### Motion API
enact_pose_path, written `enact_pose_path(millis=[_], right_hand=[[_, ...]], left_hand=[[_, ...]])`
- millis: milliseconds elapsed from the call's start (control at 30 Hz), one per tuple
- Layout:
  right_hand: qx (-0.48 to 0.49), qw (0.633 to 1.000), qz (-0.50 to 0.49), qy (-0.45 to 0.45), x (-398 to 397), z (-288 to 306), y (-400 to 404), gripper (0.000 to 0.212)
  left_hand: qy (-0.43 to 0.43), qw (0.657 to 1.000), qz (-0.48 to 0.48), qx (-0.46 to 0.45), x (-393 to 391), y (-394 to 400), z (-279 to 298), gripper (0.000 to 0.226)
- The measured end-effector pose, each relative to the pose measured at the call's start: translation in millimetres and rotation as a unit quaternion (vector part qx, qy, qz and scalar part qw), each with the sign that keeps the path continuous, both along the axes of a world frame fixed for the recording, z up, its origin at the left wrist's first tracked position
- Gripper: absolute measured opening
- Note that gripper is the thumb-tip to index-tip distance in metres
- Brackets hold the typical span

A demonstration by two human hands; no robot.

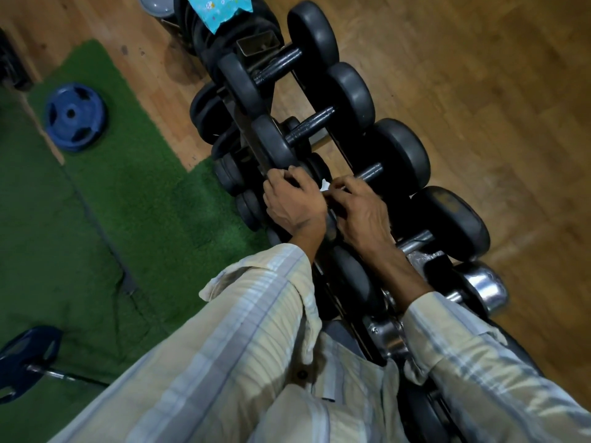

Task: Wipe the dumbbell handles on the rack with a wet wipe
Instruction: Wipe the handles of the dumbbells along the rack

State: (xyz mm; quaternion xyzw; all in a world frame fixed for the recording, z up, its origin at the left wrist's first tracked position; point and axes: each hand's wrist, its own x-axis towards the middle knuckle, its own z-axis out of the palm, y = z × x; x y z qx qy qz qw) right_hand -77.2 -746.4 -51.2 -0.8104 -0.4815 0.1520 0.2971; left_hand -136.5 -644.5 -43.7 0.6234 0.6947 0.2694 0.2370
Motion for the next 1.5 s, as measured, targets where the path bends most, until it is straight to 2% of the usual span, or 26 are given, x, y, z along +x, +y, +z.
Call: enact_pose_path(millis=[100, 200, 300, 400, 500, 633, 700, 833, 933, 1033, 1167, 1300, 1367, 1500], right_hand=[[-0.018, 0.999, 0.046, -0.013, 5, 0, -2, 0.041], [-0.028, 0.998, 0.052, -0.007, 7, 3, -5, 0.047], [-0.05, 0.996, 0.043, -0.055, 9, 8, -9, 0.047], [-0.075, 0.992, -0.052, -0.084, 25, 1, -15, 0.043], [-0.079, 0.981, -0.163, -0.073, 43, -2, -20, 0.04], [-0.061, 0.979, -0.188, -0.059, 38, -3, -19, 0.041], [-0.039, 0.987, -0.152, -0.038, 30, -6, -18, 0.043], [-0.018, 1.0, 0.016, -0.011, 7, -12, -22, 0.046], [-0.016, 0.999, 0.041, -0.026, 2, -13, -23, 0.041], [-0.013, 0.998, -0.014, -0.061, 10, -15, -24, 0.038], [0.024, 0.981, -0.194, -0.017, 29, -20, -26, 0.036], [0.049, 0.967, -0.248, 0.008, 29, -25, -22, 0.035], [0.051, 0.971, -0.232, 0.032, 21, -24, -21, 0.037], [0.05, 0.997, -0.043, 0.043, 4, -22, -24, 0.044]], left_hand=[[0.001, 1.0, -0.005, 0.004, -1, 0, -1, 0.031], [0.003, 1.0, -0.004, -0.004, -1, 1, -2, 0.032], [0.004, 1.0, -0.007, -0.004, 0, 0, 0, 0.031], [0.005, 1.0, -0.009, -0.001, 0, 0, -1, 0.028], [0.0, 1.0, -0.002, -0.002, -1, 0, -1, 0.024], [-0.001, 1.0, -0.005, -0.012, -1, -2, -1, 0.023], [0.0, 1.0, -0.006, -0.009, 0, -2, 0, 0.023], [-0.001, 1.0, -0.007, -0.001, -1, 1, -2, 0.023], [-0.004, 1.0, -0.004, -0.003, -1, 2, -3, 0.022], [-0.007, 1.0, -0.007, -0.002, 0, 0, -3, 0.022], [-0.003, 1.0, -0.008, -0.015, 0, 0, -1, 0.023], [-0.003, 1.0, -0.007, -0.015, -2, 0, -2, 0.02], [-0.003, 1.0, -0.009, -0.017, -2, -1, -2, 0.021], [-0.006, 1.0, -0.009, -0.012, 0, 0, -1, 0.02]])
